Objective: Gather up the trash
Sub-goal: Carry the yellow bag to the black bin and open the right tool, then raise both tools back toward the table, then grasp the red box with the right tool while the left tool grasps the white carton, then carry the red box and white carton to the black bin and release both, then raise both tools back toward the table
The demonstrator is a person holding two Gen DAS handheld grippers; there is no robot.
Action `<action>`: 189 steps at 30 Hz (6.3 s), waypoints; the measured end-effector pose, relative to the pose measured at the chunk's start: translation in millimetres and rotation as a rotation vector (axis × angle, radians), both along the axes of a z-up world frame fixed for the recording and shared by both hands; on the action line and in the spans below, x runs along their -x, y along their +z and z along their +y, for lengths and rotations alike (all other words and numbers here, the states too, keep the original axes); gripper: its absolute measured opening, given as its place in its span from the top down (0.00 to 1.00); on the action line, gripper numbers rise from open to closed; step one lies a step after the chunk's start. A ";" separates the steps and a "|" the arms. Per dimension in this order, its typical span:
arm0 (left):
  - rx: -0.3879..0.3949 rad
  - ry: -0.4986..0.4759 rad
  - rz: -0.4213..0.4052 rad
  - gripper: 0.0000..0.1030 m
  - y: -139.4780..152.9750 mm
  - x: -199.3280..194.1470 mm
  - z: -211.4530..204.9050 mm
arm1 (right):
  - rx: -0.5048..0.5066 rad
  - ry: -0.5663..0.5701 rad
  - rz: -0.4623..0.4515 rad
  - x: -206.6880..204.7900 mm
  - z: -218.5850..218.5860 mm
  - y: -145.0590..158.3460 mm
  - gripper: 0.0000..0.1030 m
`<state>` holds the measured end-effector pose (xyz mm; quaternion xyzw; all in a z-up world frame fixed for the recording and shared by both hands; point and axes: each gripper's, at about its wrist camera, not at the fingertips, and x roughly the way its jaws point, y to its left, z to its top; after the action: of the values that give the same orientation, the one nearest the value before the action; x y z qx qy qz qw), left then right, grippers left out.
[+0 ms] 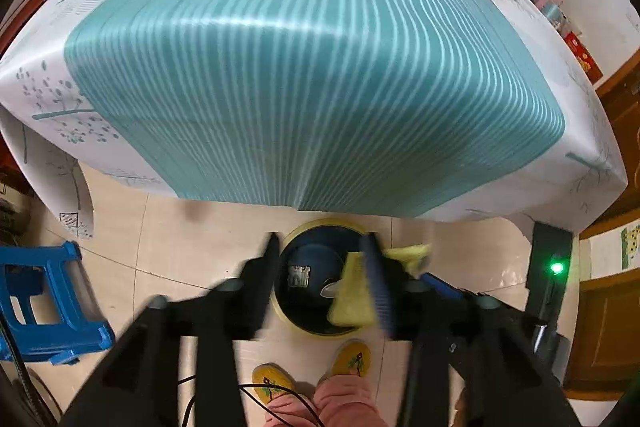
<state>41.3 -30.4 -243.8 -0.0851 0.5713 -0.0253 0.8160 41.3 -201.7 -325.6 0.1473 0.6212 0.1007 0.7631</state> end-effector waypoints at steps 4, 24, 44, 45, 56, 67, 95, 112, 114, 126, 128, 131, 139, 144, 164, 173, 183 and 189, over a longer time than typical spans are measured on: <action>0.002 0.021 -0.006 0.47 7.7 -1.9 7.9 | -0.035 0.014 -0.024 2.7 1.2 7.6 0.37; -0.028 0.023 -0.022 0.11 131.7 31.3 39.6 | 0.017 -0.018 -0.135 24.2 -2.6 169.8 0.37; -0.083 -0.105 -0.290 0.06 308.4 11.7 43.9 | 0.148 -0.015 -0.426 11.6 -8.9 350.0 0.37; -0.087 -0.104 -0.294 0.06 311.1 4.1 41.5 | 0.151 -0.012 -0.435 4.5 -11.7 353.7 0.37; -0.125 -0.155 -0.233 0.07 280.0 -133.8 -17.4 | 0.221 0.166 -0.439 -124.7 -37.7 333.3 0.37; -0.131 -0.216 -0.009 0.28 189.1 -257.8 -55.8 | 0.390 0.534 -0.390 -246.0 -25.0 251.4 0.36; -0.175 -0.289 0.292 0.45 96.5 -332.2 -80.6 | 0.196 0.610 -0.254 -300.2 -46.2 204.7 0.48; -0.097 -0.153 0.215 0.68 127.4 -277.0 -88.9 | 0.103 0.463 -0.228 -269.7 -70.3 224.0 0.55; -0.094 -0.158 0.192 0.68 139.5 -257.7 -90.3 | 0.080 0.434 -0.223 -261.7 -73.3 229.8 0.55; -0.028 -0.236 0.029 0.68 206.2 -142.1 -61.1 | 0.031 0.269 -0.231 -164.0 -58.8 271.0 0.55; -0.023 -0.249 0.008 0.68 209.5 -119.0 -44.6 | 0.026 0.232 -0.230 -136.8 -48.4 276.7 0.55; -0.018 -0.265 -0.016 0.68 211.1 -86.6 -23.0 | 0.025 0.185 -0.234 -98.9 -31.4 281.1 0.55; -0.018 -0.283 -0.028 0.68 188.3 -9.6 22.2 | -0.002 0.043 -0.167 -10.3 6.8 256.5 0.55; 0.003 -0.281 0.025 0.68 160.6 23.3 31.3 | 0.001 0.011 -0.061 21.0 19.8 226.6 0.55; 0.091 -0.136 0.211 0.68 -87.7 13.8 5.8 | -0.074 -0.208 0.226 18.6 -7.6 -34.0 0.51; 0.000 -0.113 0.220 0.18 -132.5 1.4 -3.0 | -0.097 -0.250 0.247 11.9 -16.8 -90.0 0.33; -0.015 -0.067 0.157 0.17 -97.8 2.2 5.2 | -0.045 -0.190 0.188 8.8 -20.1 -68.6 0.33; -0.037 -0.059 0.111 0.17 -52.0 7.0 9.9 | -0.025 -0.164 0.134 9.1 -13.0 -32.1 0.33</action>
<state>34.4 -20.5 -295.9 -0.0543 0.6183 -0.0342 0.7833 32.2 -214.8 -357.8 0.2135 0.6555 0.0355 0.7235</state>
